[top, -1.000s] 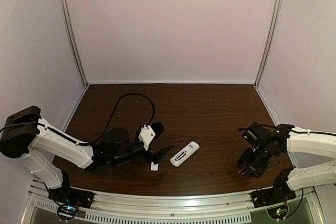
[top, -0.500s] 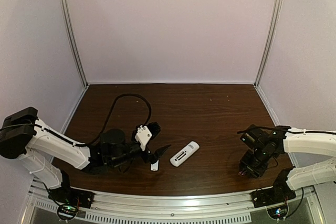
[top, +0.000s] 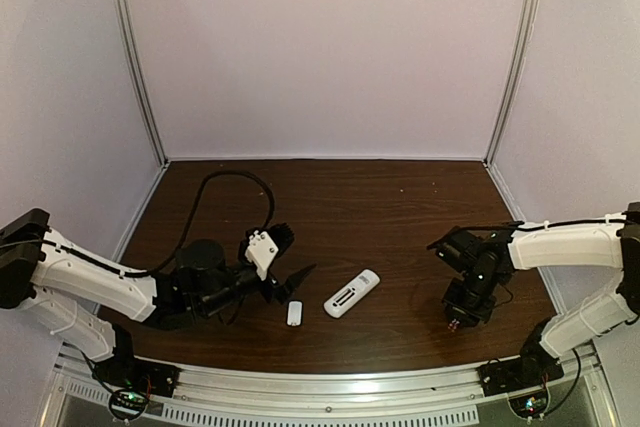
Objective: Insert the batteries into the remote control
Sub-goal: Move the right arm with the battery to the center of the board.
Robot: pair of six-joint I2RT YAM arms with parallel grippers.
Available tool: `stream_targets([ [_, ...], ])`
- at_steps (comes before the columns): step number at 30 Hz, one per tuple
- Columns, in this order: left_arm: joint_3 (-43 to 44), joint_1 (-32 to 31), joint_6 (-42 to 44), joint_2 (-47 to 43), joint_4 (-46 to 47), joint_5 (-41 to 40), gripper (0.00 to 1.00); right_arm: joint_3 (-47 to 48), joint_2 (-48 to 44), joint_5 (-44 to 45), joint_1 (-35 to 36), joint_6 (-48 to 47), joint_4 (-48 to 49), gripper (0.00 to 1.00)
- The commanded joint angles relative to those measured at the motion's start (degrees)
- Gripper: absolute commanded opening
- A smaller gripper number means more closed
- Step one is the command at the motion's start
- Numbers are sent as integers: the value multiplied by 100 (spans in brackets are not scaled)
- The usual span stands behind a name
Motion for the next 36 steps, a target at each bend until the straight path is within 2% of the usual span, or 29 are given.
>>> stream_targets([
  [1, -68, 21, 162, -306, -87, -207, 83, -31, 520, -73, 106, -412, 767, 26],
  [5, -126, 21, 223, -486, -131, -335, 83, 363, 984, -17, 288, -691, 839, 22],
  [12, -168, 96, -24, -794, -343, -574, 83, 1607, 2251, -15, 853, -1257, 963, 20],
  [22, -572, 573, -601, -1746, -865, -1250, 83, 3319, 3637, -421, 1864, -1144, 1122, 20],
  [25, -631, 611, -815, -1891, -1003, -1225, 83, 3395, 3707, -476, 2003, -981, 1141, 21],
  [36, -578, 614, -1012, -1675, -1078, -1044, 85, 3406, 3398, -369, 2079, -955, 1177, 38],
])
